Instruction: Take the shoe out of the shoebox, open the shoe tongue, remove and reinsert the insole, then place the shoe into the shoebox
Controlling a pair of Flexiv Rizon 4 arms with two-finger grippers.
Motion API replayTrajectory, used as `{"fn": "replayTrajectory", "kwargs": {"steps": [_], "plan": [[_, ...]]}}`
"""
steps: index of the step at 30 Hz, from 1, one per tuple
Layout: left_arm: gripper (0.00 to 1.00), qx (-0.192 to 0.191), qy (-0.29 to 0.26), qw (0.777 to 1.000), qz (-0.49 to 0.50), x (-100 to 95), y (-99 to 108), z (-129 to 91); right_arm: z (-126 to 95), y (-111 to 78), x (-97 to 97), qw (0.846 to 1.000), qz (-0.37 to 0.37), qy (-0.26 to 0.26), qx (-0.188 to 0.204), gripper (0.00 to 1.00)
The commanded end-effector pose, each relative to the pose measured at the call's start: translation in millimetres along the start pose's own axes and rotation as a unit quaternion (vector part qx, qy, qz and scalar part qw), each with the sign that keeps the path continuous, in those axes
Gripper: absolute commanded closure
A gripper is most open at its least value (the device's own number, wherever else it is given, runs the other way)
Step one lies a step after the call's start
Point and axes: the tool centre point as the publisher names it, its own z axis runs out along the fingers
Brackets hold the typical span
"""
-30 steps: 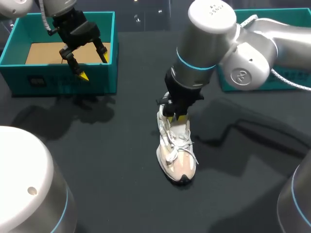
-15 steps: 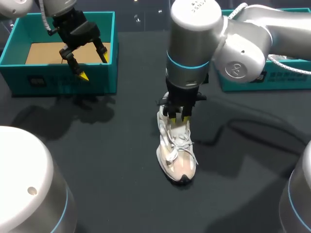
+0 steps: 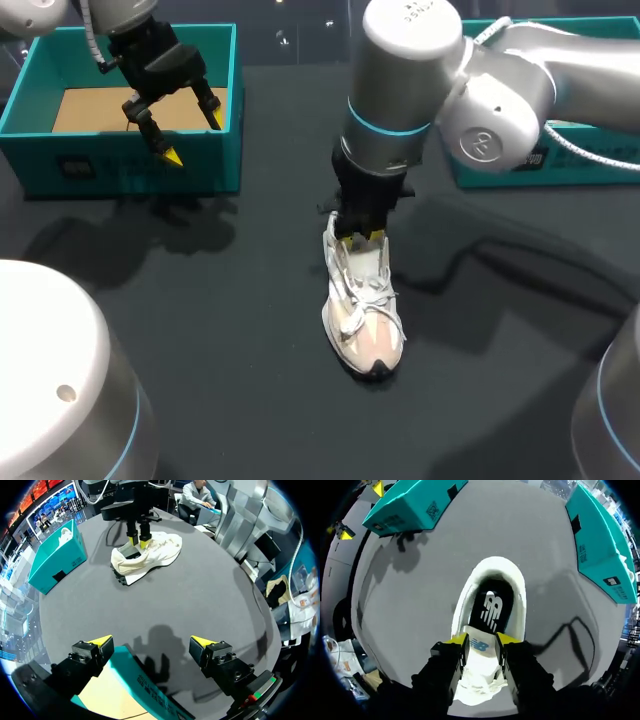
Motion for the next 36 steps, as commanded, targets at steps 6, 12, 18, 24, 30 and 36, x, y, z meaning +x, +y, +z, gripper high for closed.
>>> {"fn": "replayTrajectory", "kwargs": {"steps": [6,12,18,24,30,36], "plan": [[0.0,-0.001,0.001,1.0,0.0,0.1,0.0,-0.5,-39.1,9.4,-10.1,0.979,-0.203,-0.019,0.011,0.53],[0.0,-0.001,0.001,1.0,0.0,0.1,0.0,-0.5,-51.4,21.4,-19.0,0.916,-0.396,0.057,-0.009,0.0],[0.0,-0.001,0.001,1.0,0.0,0.1,0.0,-0.5,-54.7,18.2,-19.6,0.898,-0.431,0.091,0.001,0.0],[0.0,-0.001,0.001,1.0,0.0,0.1,0.0,-0.5,-53.4,23.1,-16.3,0.894,-0.44,0.088,0.005,0.0],[0.0,-0.001,0.001,1.0,0.0,0.1,0.0,-0.5,-54.9,43.3,-4.8,0.878,-0.478,0.013,0.013,0.0],[0.0,-0.001,0.001,1.0,0.0,0.1,0.0,-0.5,-50.9,57.5,-8.0,0.866,-0.5,-0.002,0.014,0.0]]}}
